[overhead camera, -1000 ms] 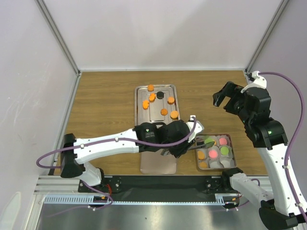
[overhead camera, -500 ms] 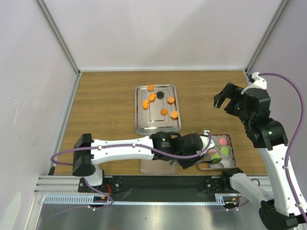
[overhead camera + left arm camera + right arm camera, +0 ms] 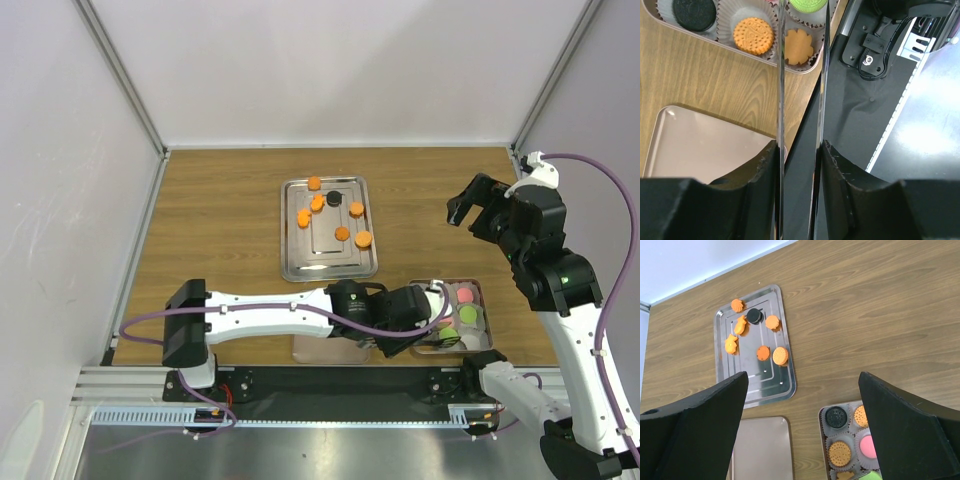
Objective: Pack the cookies
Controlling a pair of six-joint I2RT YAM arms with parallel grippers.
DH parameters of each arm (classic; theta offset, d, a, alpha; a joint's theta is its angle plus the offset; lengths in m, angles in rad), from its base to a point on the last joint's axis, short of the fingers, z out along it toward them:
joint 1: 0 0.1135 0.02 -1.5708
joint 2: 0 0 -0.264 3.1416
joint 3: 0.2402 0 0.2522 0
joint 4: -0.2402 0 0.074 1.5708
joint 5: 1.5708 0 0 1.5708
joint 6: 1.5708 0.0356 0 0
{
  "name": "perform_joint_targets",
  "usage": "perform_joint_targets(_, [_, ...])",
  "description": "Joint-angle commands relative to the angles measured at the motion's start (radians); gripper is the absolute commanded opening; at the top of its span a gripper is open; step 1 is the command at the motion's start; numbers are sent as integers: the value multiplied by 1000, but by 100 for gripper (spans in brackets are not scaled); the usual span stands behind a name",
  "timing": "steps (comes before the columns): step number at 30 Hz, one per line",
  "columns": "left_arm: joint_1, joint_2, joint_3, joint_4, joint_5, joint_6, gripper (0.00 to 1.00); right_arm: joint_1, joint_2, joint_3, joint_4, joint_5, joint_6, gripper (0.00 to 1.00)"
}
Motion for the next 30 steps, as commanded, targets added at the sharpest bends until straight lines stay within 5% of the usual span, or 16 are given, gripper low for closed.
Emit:
perform_joint_targets(1, [-10,4,56,26,-7,14,42,-2,-17,15,7,15,-10,100])
perform_joint_targets(30, [-12,6,54,12,32,24,47,-3,-32,4,4,13,-9,100])
